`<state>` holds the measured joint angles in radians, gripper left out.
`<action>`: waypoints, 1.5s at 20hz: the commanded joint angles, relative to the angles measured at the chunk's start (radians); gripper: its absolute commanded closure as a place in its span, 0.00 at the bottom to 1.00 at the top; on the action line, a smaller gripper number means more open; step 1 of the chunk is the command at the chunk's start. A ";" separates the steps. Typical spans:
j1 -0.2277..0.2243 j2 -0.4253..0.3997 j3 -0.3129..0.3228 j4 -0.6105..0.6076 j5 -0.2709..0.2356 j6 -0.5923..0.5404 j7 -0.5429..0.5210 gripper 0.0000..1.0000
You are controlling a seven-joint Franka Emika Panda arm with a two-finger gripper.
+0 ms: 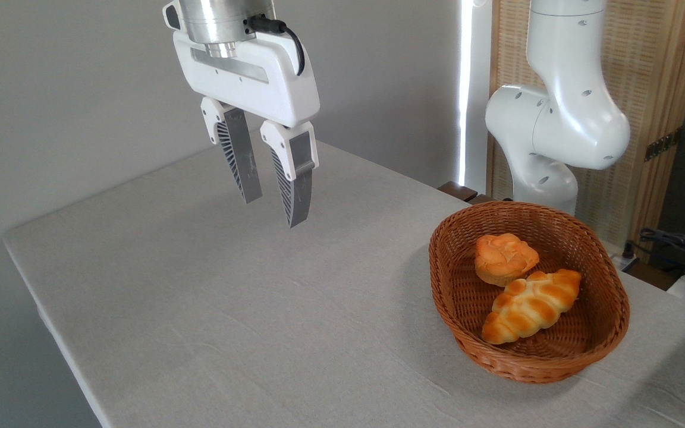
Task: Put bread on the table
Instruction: 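Move the open gripper toward the wicker basket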
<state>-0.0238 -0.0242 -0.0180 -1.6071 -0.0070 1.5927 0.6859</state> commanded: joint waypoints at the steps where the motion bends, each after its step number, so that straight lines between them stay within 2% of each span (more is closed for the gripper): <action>1: -0.005 0.004 0.007 0.009 0.001 -0.020 -0.005 0.00; 13: 0.001 -0.025 0.010 -0.034 0.001 -0.023 0.020 0.00; 18: 0.005 -0.121 0.036 -0.152 0.002 -0.020 0.027 0.00; 23: 0.007 -0.285 0.127 -0.356 0.009 -0.020 0.176 0.00; 25: 0.008 -0.341 0.167 -0.427 0.013 -0.023 0.185 0.00; 26: 0.018 -0.368 0.188 -0.465 0.013 -0.020 0.187 0.00; 27: 0.046 -0.393 0.194 -0.497 0.015 -0.020 0.195 0.00; 30: 0.129 -0.447 0.197 -0.577 0.067 -0.016 0.384 0.00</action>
<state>0.0359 -0.3900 0.1755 -2.0822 0.0197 1.5645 0.9152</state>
